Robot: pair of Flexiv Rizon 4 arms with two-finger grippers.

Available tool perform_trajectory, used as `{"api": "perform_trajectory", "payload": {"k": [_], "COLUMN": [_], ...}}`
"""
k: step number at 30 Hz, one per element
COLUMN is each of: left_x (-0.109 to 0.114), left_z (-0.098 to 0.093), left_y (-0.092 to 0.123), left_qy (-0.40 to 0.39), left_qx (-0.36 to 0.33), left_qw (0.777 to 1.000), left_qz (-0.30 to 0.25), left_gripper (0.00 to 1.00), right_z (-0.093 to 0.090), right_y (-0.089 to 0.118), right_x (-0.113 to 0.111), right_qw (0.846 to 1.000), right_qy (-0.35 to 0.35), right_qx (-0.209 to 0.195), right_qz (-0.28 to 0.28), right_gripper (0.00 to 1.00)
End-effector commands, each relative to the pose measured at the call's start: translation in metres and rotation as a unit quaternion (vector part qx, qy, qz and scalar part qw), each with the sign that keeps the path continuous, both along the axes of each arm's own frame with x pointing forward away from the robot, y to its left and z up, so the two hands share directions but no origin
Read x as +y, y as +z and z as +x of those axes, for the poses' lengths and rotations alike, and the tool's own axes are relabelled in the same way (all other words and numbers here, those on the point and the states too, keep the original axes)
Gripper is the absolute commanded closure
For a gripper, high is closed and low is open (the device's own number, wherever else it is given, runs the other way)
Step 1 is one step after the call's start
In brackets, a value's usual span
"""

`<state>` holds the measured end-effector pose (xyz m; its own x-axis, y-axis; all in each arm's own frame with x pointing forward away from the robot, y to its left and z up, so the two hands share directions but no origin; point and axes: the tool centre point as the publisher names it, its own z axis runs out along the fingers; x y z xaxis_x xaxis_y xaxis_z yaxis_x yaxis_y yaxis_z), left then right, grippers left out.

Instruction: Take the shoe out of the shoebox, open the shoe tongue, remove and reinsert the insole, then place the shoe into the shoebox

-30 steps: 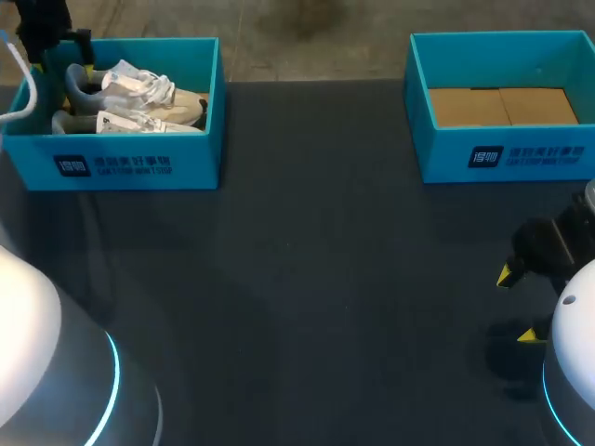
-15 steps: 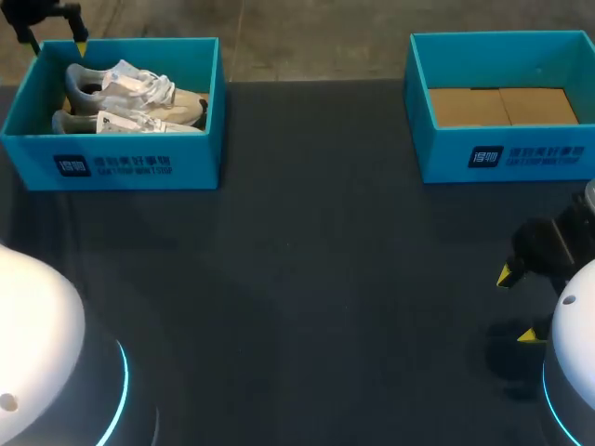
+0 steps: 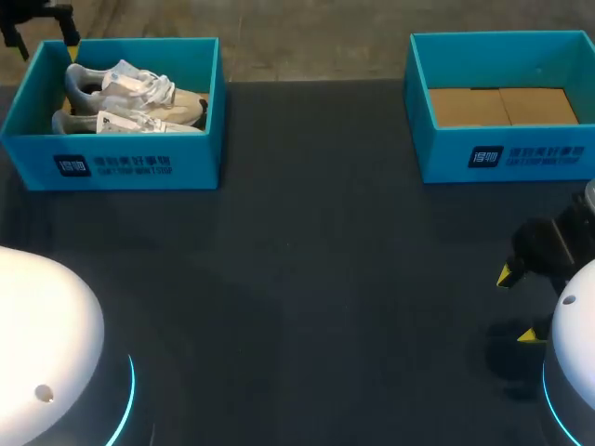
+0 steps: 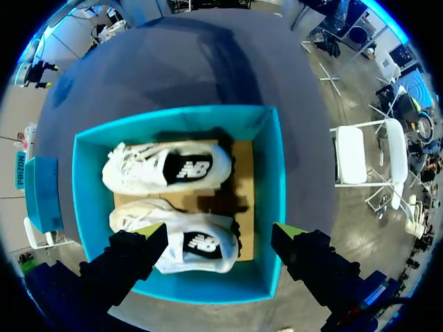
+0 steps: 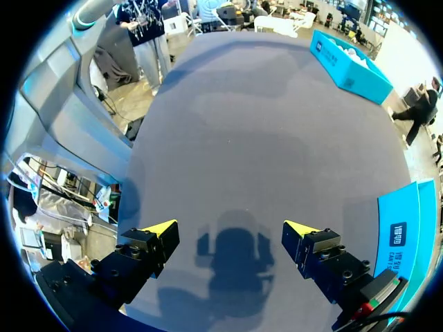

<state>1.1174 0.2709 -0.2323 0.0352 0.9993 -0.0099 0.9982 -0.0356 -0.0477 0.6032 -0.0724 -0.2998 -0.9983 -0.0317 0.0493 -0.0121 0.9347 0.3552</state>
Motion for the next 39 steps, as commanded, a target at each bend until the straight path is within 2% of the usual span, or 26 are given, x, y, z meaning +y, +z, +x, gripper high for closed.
{"api": "perform_trajectory", "payload": {"k": [1, 7, 16, 29, 39], "left_x": [-0.002, -0.002, 0.003, 0.010, 0.013], "left_z": [-0.050, -0.076, -0.090, -0.084, -0.073], "left_y": [0.004, 0.000, -0.014, -0.029, -0.055], "left_qy": [0.000, -0.005, -0.005, -0.002, 0.000], "left_qx": [-0.061, -0.058, -0.062, -0.061, -0.047], "left_qw": [0.998, 0.998, 0.998, 0.998, 0.999], "left_qz": [-0.001, -0.008, -0.001, 0.009, 0.018], "left_gripper": [0.00, 0.00, 0.00, 0.00, 0.00], "right_z": [-0.002, -0.002, -0.002, -0.002, -0.002], "right_y": [-0.001, -0.001, -0.001, -0.001, -0.001], "right_x": [0.000, 0.000, 0.000, 0.000, 0.000], "right_qw": [1.000, 1.000, 1.000, 1.000, 1.000], "right_qy": [-0.001, -0.001, -0.001, -0.001, -0.001], "right_qx": [-0.002, -0.002, -0.002, -0.002, -0.002], "right_qz": [-0.001, -0.001, -0.001, -0.001, -0.001], "right_gripper": [0.00, 0.00, 0.00, 0.00, 0.00]}}
